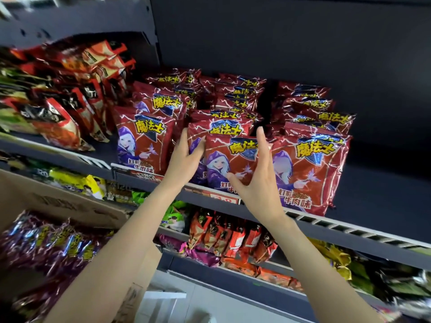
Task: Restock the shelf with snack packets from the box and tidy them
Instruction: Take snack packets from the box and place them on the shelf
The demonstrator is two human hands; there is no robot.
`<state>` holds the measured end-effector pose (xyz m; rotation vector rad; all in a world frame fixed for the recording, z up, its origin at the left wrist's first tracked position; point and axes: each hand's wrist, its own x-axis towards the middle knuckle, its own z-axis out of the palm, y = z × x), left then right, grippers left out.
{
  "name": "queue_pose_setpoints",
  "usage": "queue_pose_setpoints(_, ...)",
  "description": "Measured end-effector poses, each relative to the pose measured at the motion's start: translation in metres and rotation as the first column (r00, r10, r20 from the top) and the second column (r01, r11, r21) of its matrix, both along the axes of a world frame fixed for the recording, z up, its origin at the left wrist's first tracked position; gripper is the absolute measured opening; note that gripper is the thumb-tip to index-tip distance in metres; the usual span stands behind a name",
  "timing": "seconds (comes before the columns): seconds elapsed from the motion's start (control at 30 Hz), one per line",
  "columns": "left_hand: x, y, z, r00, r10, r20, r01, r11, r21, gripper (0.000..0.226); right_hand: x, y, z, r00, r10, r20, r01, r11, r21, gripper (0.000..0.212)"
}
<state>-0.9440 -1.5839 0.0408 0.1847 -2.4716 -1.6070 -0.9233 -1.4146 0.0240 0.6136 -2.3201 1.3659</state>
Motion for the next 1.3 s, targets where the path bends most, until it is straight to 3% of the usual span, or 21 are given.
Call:
queue_pose_setpoints(0.17, -0.017, 0.002, 0.009, 0.999, 0.003, -0.048, 0.008, 0.971, 0.239, 0.028, -0.015, -0.008, 0.003, 0.997, -0.003, 0.076, 0.01, 0.996, -0.09, 0.102)
queue_pose_setpoints(0.3, -0.023, 0.003, 0.018, 0.996, 0.027, -0.079, -0.001, 0.948, 0.317, 0.052, -0.017, -0.03, 0.003, 0.994, -0.051, 0.102, 0.069, 0.98, -0.189, 0.096)
queue_pose_setpoints(0.53, -0.002, -0.003, 0.008, 0.991, 0.031, -0.132, 0.012, 0.951, 0.309, 0.047, -0.001, -0.011, -0.002, 0.977, -0.163, 0.135, 0.146, 0.981, 0.128, 0.091)
queue_pose_setpoints(0.67, 0.016, -0.008, 0.012, 0.983, 0.037, -0.181, 0.003, 0.977, 0.215, 0.064, 0.014, -0.004, 0.008, 0.989, -0.129, 0.078, 0.108, 0.967, 0.229, 0.091)
queue_pose_setpoints(0.8, 0.034, -0.01, 0.012, 0.996, 0.034, -0.079, -0.02, 0.985, 0.169, 0.068, 0.028, -0.005, 0.017, 0.975, -0.198, -0.104, 0.22, 0.934, 0.281, 0.068)
queue_pose_setpoints(0.93, 0.049, -0.014, 0.01, 1.0, 0.016, 0.016, -0.016, 1.0, -0.005, 0.061, 0.033, -0.003, 0.022, 0.948, -0.216, -0.234, 0.279, 0.917, 0.284, 0.048)
queue_pose_setpoints(1.1, 0.07, -0.024, 0.011, 1.0, 0.012, -0.016, -0.016, 0.969, -0.245, 0.038, 0.04, -0.007, 0.023, 0.881, -0.179, -0.439, 0.33, 0.896, 0.298, 0.031)
queue_pose_setpoints(1.2, 0.086, -0.03, 0.011, 0.994, 0.052, -0.098, -0.082, 0.939, -0.333, 0.028, 0.049, -0.016, 0.022, 0.855, -0.038, -0.517, 0.218, 0.931, 0.292, 0.024)
queue_pose_setpoints(1.3, 0.115, -0.041, 0.014, 0.965, 0.118, -0.235, -0.218, 0.86, -0.462, 0.028, 0.056, -0.037, 0.019, 0.851, 0.176, -0.496, -0.009, 0.947, 0.32, 0.022)
